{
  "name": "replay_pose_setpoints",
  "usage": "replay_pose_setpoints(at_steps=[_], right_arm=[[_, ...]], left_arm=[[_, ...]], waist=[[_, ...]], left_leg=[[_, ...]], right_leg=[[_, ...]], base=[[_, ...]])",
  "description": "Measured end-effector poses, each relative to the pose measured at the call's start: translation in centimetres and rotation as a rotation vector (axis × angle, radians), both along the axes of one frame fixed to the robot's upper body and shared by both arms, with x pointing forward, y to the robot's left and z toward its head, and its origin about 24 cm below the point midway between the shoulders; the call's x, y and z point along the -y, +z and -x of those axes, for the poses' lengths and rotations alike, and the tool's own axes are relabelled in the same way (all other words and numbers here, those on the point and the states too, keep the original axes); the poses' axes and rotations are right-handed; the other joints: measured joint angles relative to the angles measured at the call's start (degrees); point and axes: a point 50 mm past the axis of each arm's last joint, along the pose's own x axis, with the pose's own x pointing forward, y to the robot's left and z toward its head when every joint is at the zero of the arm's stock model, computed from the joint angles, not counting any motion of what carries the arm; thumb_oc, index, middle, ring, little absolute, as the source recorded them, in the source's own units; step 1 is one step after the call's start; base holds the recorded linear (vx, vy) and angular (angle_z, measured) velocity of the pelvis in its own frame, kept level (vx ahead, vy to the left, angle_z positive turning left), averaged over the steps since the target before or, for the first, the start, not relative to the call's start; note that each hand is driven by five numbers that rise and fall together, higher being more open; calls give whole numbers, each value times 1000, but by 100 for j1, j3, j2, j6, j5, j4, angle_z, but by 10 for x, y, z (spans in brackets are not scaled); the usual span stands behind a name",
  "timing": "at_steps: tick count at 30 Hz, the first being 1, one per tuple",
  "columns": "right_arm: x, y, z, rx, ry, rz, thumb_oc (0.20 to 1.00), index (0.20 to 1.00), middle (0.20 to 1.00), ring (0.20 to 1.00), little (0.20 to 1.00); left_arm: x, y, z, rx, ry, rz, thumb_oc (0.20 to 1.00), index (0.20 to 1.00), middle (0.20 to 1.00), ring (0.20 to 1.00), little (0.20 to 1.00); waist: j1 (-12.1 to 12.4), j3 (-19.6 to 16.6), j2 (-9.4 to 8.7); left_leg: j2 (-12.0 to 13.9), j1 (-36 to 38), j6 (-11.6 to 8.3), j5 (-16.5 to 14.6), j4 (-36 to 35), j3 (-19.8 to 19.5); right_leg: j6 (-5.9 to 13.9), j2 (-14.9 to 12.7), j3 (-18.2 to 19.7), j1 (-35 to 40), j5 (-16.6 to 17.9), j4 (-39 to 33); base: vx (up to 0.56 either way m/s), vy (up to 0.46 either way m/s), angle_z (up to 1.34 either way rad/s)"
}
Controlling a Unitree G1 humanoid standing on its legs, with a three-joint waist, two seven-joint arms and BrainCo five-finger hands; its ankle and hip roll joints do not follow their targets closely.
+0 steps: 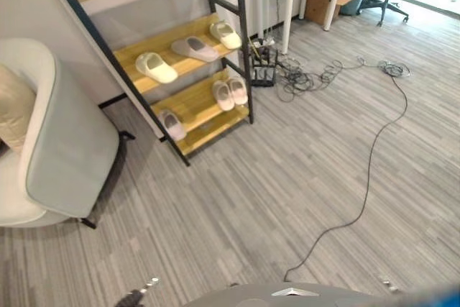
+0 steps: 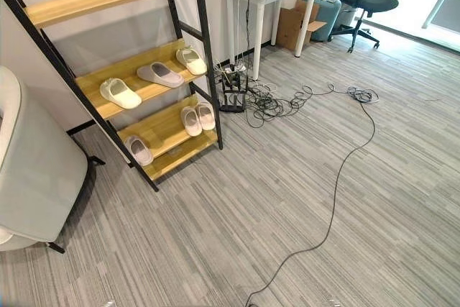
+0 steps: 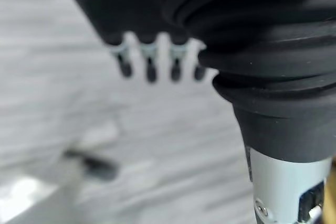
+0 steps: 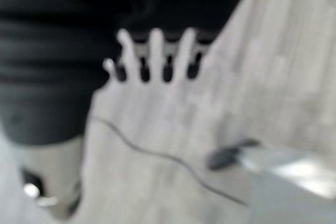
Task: Arrange the slippers neatly on the shoe rack.
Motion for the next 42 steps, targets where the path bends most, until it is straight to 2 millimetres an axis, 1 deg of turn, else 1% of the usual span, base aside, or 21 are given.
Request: replay_pose_setpoints(at_steps=[4,5,6,9,15,22,26,28,29,30,31,32,33,35,36,37,38,39,40,41,42], right_arm=[[-19,-5,1,-23,79,-49,1000,1000,1000,1000,1000],[-24,-6,0,-27,108,-56,1000,1000,1000,1000,1000],[-26,-7,1,-31,117,-61,1000,1000,1000,1000,1000],[-29,-8,5,-46,127,-70,1000,1000,1000,1000,1000],[-28,-7,5,-53,150,-65,1000,1000,1000,1000,1000],[-21,-6,4,-71,204,-47,1000,1000,1000,1000,1000],[-12,-3,-8,-59,289,-19,1000,1000,1000,1000,1000],[-14,-2,-19,-48,357,-15,1000,1000,1000,1000,1000],[-15,-1,-30,-27,401,-11,1000,1000,1000,1000,1000],[-13,0,-36,-25,425,1,1000,1000,1000,1000,1000],[-10,2,-40,-21,442,13,1000,1000,1000,1000,1000],[-7,3,-45,-20,470,27,1000,1000,1000,1000,1000],[-6,4,-46,-30,488,32,1000,1000,1000,1000,1000],[-3,5,-47,-48,515,43,1000,1000,1000,1000,1000],[-10,5,-58,-19,538,37,1000,1000,1000,1000,1000],[-12,4,-59,-30,549,32,1000,1000,1000,1000,1000],[-15,4,-62,-24,556,27,1000,1000,1000,1000,1000],[-27,3,-72,-23,624,16,1000,1000,1000,1000,1000],[-32,3,-76,-12,641,4,1000,1000,1000,1000,1000],[-36,3,-80,-1,652,-2,1000,1000,1000,1000,1000],[-40,2,-80,-3,671,-6,1000,1000,1000,1000,1000]], left_arm=[[16,-4,0,-43,-162,21,1000,1000,1000,1000,1000],[25,-6,-1,-65,-264,16,1000,1000,1000,1000,1000],[31,-8,-2,-67,-301,28,1000,1000,1000,1000,1000],[47,-10,-5,-54,-326,61,1000,1000,1000,1000,1000],[51,-10,-12,-42,-400,62,1000,1000,1000,1000,1000],[57,-6,-48,57,-480,48,1000,1000,1000,1000,1000],[57,-5,-53,71,-481,44,1000,1000,1000,1000,1000],[52,-4,-53,68,-470,33,1000,1000,1000,1000,1000],[49,-3,-57,74,-468,25,1000,1000,1000,1000,1000],[45,-1,-64,75,-470,11,1000,1000,1000,1000,1000],[44,0,-67,80,-469,7,1000,1000,1000,1000,1000],[42,0,-67,79,-473,2,1000,1000,1000,1000,1000],[42,0,-65,73,-475,2,1000,1000,1000,1000,1000],[42,1,-71,92,-485,-3,1000,1000,1000,1000,1000],[41,0,-66,82,-482,-2,1000,1000,1000,1000,1000],[41,1,-71,84,-496,-8,1000,1000,1000,1000,1000],[41,1,-70,77,-497,-7,1000,1000,1000,1000,1000],[40,-1,-62,40,-511,-9,1000,1000,1000,1000,1000],[40,-1,-64,35,-515,-10,1000,1000,1000,1000,1000],[39,-2,-58,15,-519,-9,1000,1000,1000,1000,1000],[36,-4,-47,-22,-509,-5,1000,1000,1000,1000,1000]], waist=[[40,-9,25],[40,17,72],[35,38,110],[5,56,185],[-135,68,174],[-166,229,249],[-152,348,312],[-127,453,192],[-76,517,78],[4,623,-96],[58,644,-150],[70,634,-162],[84,638,-169],[79,652,-199],[163,657,-194],[138,661,-281],[209,664,-285],[268,679,-293],[329,679,-323],[415,676,-324],[463,613,-394]], left_leg=[[-8,-46,-1,-2,7,-3],[-14,-48,-1,-2,10,2],[-21,-49,-1,-2,24,4],[-37,-57,-1,-1,72,13],[-6,-56,-1,-1,143,29],[82,-101,-9,-2,160,18],[87,-143,-58,24,248,40],[31,-371,-152,-34,814,78],[1,-723,-278,-115,1523,70],[5,-1308,-409,-112,2627,79],[25,-1497,-464,-59,2968,136],[178,-1806,-427,-5,3602,433],[222,-1926,-402,1,3709,513],[220,-2063,-395,5,3468,551],[169,-2123,-374,-1,3212,622],[61,-2025,-229,16,2241,932],[-12,-2008,-198,113,1858,1034],[-130,-2004,-305,518,793,1349],[-142,-2050,-221,659,552,1360],[-110,-2129,-130,832,535,1347],[-159,-2108,-78,857,553,1311]], right_leg=[[-8,-8,-3,-43,3,0],[-45,-15,-3,-48,27,-1],[-48,-23,0,-46,29,0],[-52,-40,10,-42,38,1],[-22,-23,146,-36,4,-1],[-45,46,130,-69,-22,-1],[-85,61,152,-89,1,-2],[-132,-3,160,-37,-23,0],[-243,-60,160,-38,-21,2],[-481,-145,180,-5,13,27],[-536,-161,168,50,-2,33],[-614,-153,77,142,-80,33],[-631,-154,37,196,-111,35],[-554,-167,-9,233,-73,38],[-477,-144,-17,256,-198,34],[-423,-191,-20,310,-242,38],[-390,-178,-26,346,-252,33],[-151,-116,-41,519,-493,33],[-158,-70,-35,606,-577,6],[-97,-20,1,758,-675,7],[-36,-43,15,887,-843,5]], base=[[0,0,0],[0,0,0],[6,-16,-3],[4,-22,-7],[27,-64,-9],[24,-120,0],[13,-174,-4],[0,-166,-7],[78,-170,-2],[118,-136,1],[158,-160,24],[88,-53,36],[197,-28,41],[244,0,15],[211,17,6],[311,34,0],[421,57,4],[424,89,-8],[373,89,-17],[381,88,-28],[348,77,-37]])
